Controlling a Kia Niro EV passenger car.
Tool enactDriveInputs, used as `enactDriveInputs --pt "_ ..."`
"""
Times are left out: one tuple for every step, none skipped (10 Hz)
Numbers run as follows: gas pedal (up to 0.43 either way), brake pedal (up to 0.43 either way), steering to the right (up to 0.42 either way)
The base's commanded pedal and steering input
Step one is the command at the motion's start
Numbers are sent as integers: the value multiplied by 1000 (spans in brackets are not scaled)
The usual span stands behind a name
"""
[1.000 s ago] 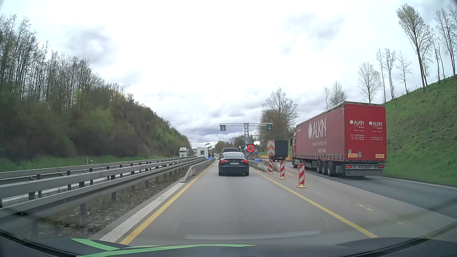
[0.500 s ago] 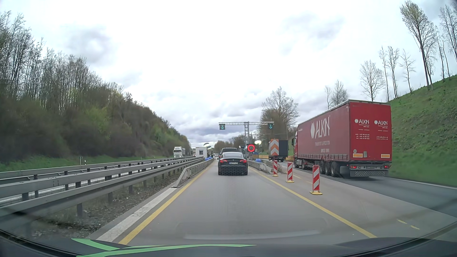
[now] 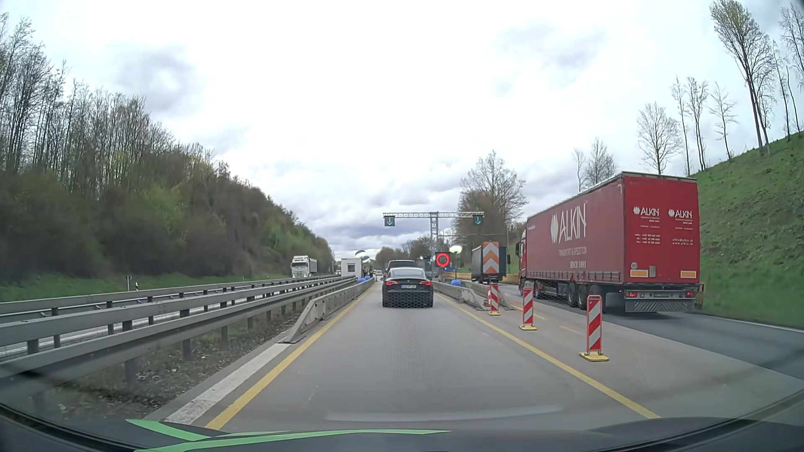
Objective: Follow the waypoints while adhering to traffic rules and regulations
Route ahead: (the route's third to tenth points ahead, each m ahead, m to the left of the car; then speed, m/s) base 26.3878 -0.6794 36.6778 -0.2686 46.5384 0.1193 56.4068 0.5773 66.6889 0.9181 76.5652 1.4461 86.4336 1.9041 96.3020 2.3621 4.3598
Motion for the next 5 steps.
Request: enactDriveInputs --pt "59 0 3" --pt "59 0 3" --pt "59 0 2" --pt "59 0 2" --pt "47 0 2"
